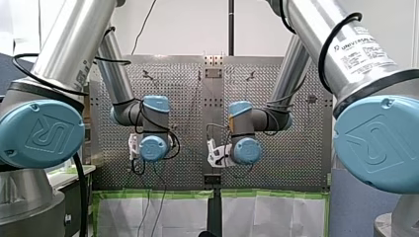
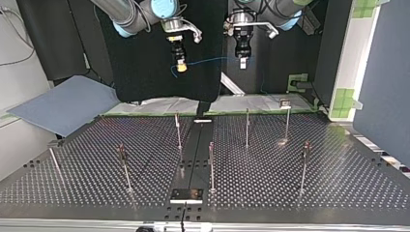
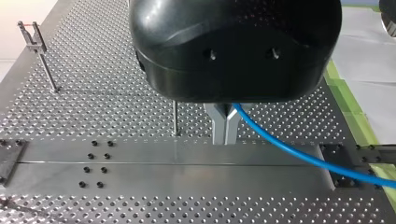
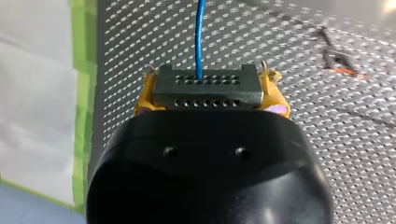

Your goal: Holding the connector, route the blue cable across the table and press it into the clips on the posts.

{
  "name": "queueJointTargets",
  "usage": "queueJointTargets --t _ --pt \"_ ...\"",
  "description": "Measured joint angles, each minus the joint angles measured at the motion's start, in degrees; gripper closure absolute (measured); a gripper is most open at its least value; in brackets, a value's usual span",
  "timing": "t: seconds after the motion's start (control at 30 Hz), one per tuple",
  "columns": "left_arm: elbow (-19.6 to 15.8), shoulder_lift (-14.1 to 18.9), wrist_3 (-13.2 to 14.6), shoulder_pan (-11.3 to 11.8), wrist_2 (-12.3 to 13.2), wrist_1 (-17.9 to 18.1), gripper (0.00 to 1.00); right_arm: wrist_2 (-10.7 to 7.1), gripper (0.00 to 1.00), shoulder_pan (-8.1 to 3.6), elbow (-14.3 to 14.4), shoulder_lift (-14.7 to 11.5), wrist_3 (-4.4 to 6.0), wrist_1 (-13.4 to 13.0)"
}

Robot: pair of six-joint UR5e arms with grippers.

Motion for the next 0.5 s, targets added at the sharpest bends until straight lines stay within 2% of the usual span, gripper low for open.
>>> queueJointTargets --t 0.13,0.27,0.33,0.5 --pt "0.0 1.9 0.3 0.1 -0.2 -1.9 1.0 -1.86 1.0 -0.16 0.0 -2.3 2.28 0.0" --pt "0.2 4.1 0.7 0.9 -1.9 -4.1 1.0 -3.75 1.0 -0.42 -0.4 -4.2 4.11 0.1" --pt "0.8 5.2 0.8 1.2 -2.9 -5.2 1.0 -4.8 1.0 -0.44 -1.2 -5.3 4.63 0.6" --pt "3.2 8.2 0.4 2.0 -5.9 -8.2 1.0 -7.37 1.0 -0.27 -3.8 -8.1 5.06 3.0"
